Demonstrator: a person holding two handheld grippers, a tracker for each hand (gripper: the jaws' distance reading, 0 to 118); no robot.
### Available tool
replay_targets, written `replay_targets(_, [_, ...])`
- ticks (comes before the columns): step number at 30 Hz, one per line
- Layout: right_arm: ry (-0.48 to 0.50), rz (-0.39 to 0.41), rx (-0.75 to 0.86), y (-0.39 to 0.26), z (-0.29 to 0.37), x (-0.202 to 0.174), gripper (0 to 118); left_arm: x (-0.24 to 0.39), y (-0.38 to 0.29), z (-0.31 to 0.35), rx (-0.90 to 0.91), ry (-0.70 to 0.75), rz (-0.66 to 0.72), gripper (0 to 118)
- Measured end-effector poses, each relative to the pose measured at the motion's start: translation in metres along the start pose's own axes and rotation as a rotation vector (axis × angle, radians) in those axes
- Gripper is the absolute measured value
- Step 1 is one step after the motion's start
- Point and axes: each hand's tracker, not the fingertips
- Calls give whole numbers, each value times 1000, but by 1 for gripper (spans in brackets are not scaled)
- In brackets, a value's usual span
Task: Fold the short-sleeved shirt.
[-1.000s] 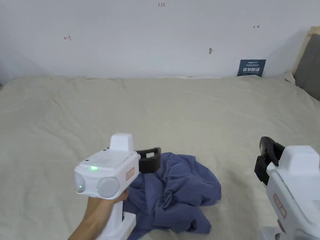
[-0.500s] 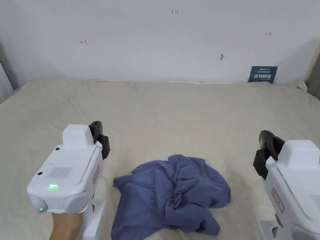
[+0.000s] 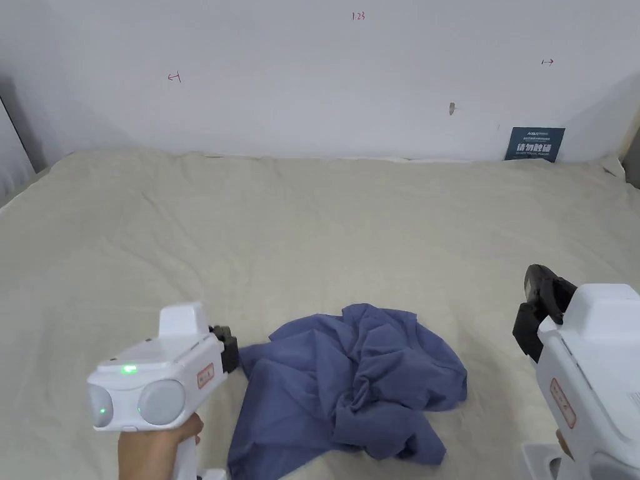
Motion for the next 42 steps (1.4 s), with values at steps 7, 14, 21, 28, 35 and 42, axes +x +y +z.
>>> replay_targets(7, [2,2,-35,-10,-4,4,2,1,-66,-40,-297,-25,93,65])
replay_targets(14, [10,-10,-58,-19,-10,12,2,8,-99,-63,-367,110,116,115])
replay_targets(21, [17,-40,-83,-28,-17,18,2,21,-128,-79,-379,179,-22,59])
replay_targets(28, [29,-63,-148,-42,-39,20,2,24,-118,-68,-341,89,-46,6])
replay_targets(35, [46,-112,-378,-69,-106,18,45,13,-69,-31,-162,-50,30,5])
replay_targets(42, [46,-150,-663,-130,-198,16,115,11,-46,-32,-110,-62,-19,5])
